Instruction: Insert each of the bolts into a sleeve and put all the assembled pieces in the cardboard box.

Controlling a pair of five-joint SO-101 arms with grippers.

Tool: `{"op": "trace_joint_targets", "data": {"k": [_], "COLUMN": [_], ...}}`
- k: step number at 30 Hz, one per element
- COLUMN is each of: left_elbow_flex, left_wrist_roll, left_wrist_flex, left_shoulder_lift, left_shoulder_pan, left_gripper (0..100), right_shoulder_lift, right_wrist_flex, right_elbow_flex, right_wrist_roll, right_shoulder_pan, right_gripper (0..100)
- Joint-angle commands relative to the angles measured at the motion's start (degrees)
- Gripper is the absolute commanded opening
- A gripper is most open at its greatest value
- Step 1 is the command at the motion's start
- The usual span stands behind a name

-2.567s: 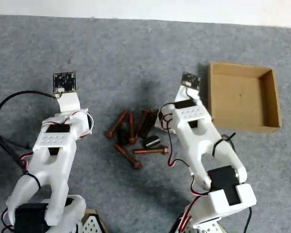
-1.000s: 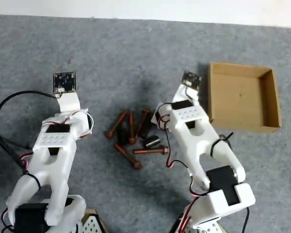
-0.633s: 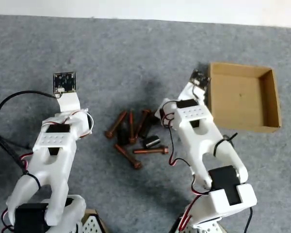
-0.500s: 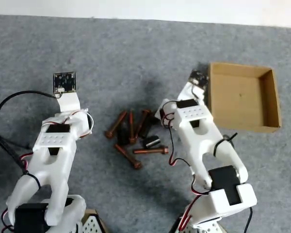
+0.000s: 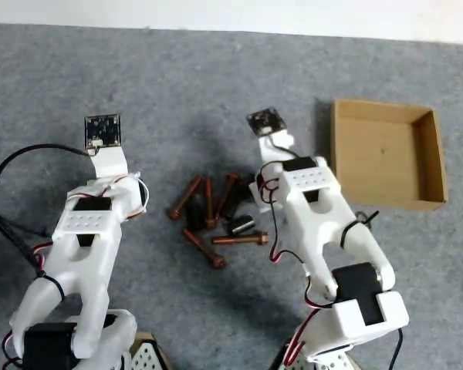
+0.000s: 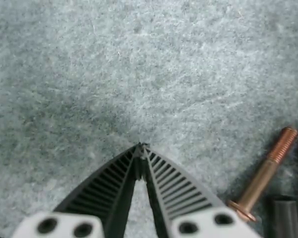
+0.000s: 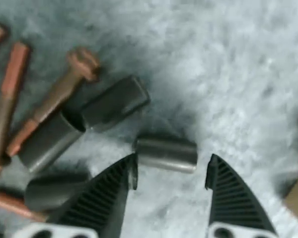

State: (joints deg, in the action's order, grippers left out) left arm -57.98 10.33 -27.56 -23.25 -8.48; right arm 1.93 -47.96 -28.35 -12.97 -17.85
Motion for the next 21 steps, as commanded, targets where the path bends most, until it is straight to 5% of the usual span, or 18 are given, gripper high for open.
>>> {"op": "trace_joint_targets", "data": {"k": [1,9,21], "left_elbow_flex": [1.54,1.54,1.63], "left_wrist_roll": [0.26,0.26,0.18], "left_wrist_flex": [1.05,1.05,1.14], "left_shoulder_lift": [-0.40,-0.40,-0.40], "left_shoulder_pan": [0.40,0.48,1.27], "left_gripper": [1,1,1], "right_shoulder_lift": [-2.33,-2.15,-2.15], "right_wrist_flex": [5.23,2.07,-4.79], "right_elbow_flex": [2.07,2.07,0.66], "right_wrist_roll": [-4.31,-26.11,-36.04], "right_shoulder_pan": [0.48,0.31,0.31], "right_gripper": [21.1,21.0,21.0]}}
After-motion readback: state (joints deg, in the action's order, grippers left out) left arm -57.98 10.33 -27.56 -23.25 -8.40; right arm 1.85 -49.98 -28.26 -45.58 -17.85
